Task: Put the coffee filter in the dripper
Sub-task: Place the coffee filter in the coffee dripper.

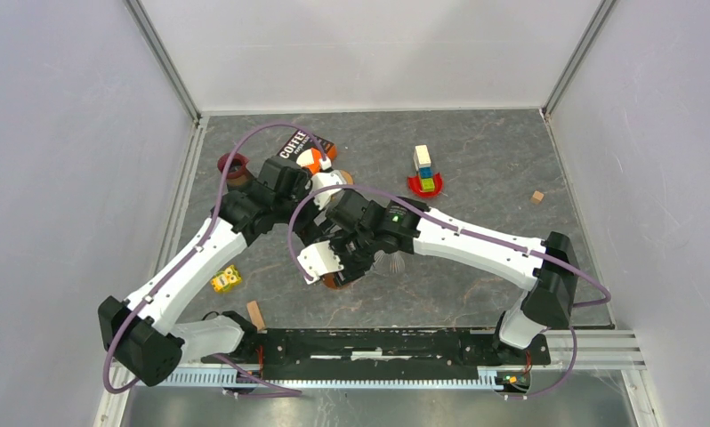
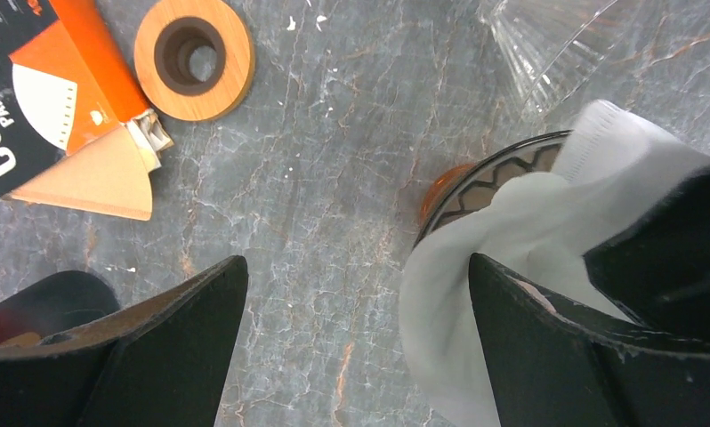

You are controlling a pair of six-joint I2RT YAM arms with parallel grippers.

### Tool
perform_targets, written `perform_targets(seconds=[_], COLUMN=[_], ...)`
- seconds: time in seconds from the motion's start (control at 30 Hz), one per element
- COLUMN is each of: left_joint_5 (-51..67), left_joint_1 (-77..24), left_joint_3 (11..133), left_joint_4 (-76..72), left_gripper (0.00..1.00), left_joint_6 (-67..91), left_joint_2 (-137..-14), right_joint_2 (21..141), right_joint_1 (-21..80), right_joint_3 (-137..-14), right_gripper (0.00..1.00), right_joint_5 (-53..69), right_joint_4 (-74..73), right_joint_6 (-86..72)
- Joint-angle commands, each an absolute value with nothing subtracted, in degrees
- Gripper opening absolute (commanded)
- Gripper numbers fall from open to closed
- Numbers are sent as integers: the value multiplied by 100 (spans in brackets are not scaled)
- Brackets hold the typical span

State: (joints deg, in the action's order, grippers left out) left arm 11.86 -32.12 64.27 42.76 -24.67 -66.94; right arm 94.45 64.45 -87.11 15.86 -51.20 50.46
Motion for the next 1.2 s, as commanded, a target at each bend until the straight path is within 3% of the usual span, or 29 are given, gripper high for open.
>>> perform_targets(seconds=[0.0, 0.57, 0.93, 1.17], left_joint_5=[1046, 1071, 1176, 1344], left_joint_1=[-3193, -3190, -3191, -3191], left_joint_3=[6222, 5966, 6305, 6449], left_joint_4=[3852, 3783, 4093, 4205], left_gripper=[100, 100, 100, 100], left_joint_6=[-2438, -2590, -2673, -2661], left_joint_2=[-6793, -6719, -6577, -6514], right_joint_2=[9481, 9544, 9171, 9009], right_joint_1=[6431, 6433, 6400, 6372], right_joint_3=[-8588, -8534, -8976, -8990], right_gripper=[61, 63, 75, 77], right_joint_5=[1737, 1773, 1776, 1825], right_joint_4=[-5019, -4944, -5040, -5083], right_joint_6=[5089, 5019, 4939, 4979])
